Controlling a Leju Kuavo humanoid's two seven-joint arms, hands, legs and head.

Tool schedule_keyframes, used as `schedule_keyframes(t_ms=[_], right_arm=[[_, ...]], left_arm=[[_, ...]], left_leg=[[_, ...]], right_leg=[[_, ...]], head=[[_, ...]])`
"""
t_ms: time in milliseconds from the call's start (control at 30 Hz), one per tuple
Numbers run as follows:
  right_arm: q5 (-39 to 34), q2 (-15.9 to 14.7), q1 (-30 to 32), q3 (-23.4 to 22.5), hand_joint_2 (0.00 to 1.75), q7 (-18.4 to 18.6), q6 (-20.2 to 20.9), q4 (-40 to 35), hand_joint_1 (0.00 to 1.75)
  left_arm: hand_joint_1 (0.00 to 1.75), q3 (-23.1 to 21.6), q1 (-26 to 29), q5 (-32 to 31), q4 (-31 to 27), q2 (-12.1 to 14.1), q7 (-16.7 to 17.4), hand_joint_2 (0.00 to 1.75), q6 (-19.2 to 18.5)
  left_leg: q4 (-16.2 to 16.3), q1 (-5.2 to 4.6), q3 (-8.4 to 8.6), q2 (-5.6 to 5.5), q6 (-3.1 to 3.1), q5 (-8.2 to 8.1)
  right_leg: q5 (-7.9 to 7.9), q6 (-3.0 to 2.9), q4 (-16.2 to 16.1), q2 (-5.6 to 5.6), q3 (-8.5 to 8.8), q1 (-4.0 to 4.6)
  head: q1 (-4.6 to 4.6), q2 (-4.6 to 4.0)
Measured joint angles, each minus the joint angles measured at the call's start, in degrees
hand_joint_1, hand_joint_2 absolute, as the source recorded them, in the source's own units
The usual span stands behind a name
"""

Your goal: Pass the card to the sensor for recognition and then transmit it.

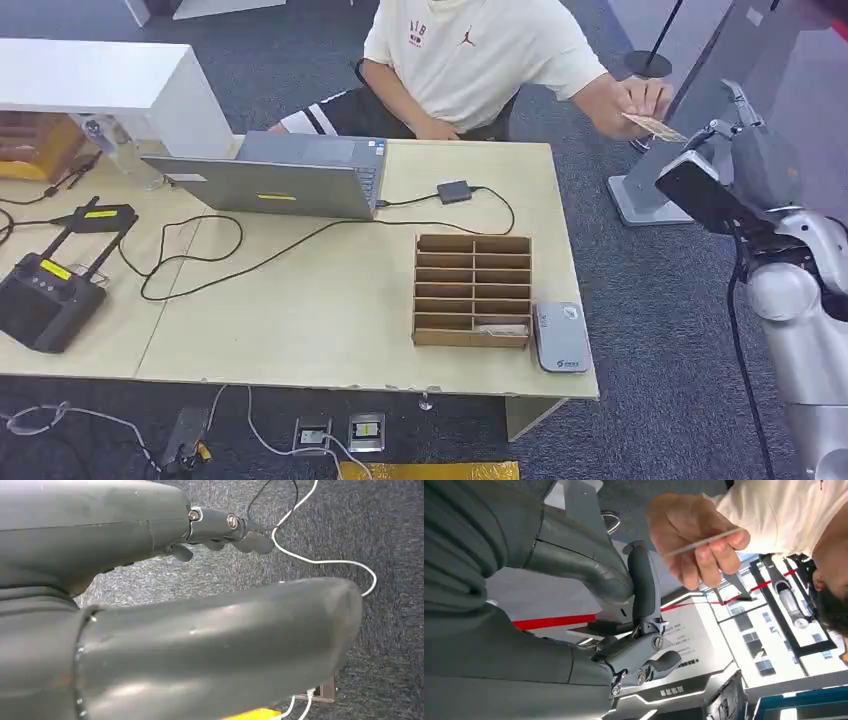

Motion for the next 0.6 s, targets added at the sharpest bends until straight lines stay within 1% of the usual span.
schedule_keyframes(t_ms=[133, 167, 333, 367, 600], right_arm=[[0.2, 0.0, 0.1, 0.0, 1.75, -0.1, -0.3, 0.0, 0.00], [0.5, 0.0, 0.2, 0.0, 0.00, -0.1, -0.5, 0.0, 0.00], [1.5, 0.0, 0.7, 0.0, 0.00, -0.2, -1.7, 0.0, 0.00], [1.7, 0.0, 0.8, 0.0, 1.75, -0.3, -2.0, 0.0, 0.00], [2.1, 0.0, 1.0, 0.0, 1.75, -0.5, -2.3, -0.4, 0.00]], left_arm=[[0.00, 0.0, -0.1, -0.3, 0.0, 0.0, 0.0, 0.00, 0.0], [0.00, 0.0, -0.1, -0.4, 0.0, 0.0, 0.0, 0.00, 0.0], [0.00, 0.0, -0.2, -0.6, 0.0, 0.0, 0.1, 0.00, 0.0], [0.00, 0.0, -0.2, -0.6, 0.0, 0.0, 0.1, 0.00, 0.0], [0.00, 0.0, -0.2, -0.7, 0.0, 0.0, 0.1, 0.00, 0.0]], left_leg=[[0.0, 0.00, -0.01, 0.00, 0.00, 0.00], [0.0, 0.00, -0.01, 0.00, 0.00, 0.00], [0.0, 0.00, -0.01, 0.00, 0.00, 0.00], [0.0, 0.00, -0.01, 0.00, 0.00, 0.00], [0.0, 0.00, 0.00, 0.00, 0.00, 0.00]], right_leg=[[0.00, 0.00, 0.0, -0.01, 0.00, 0.00], [0.00, 0.00, 0.0, -0.01, 0.00, 0.00], [0.00, 0.00, 0.0, -0.01, 0.00, 0.00], [0.00, 0.00, 0.0, -0.01, 0.00, 0.00], [0.00, 0.00, 0.0, -0.01, 0.00, 0.00]], head=[[0.00, 0.00], [0.00, 0.00], [0.00, 0.00], [0.00, 0.00], [0.00, 0.00]])
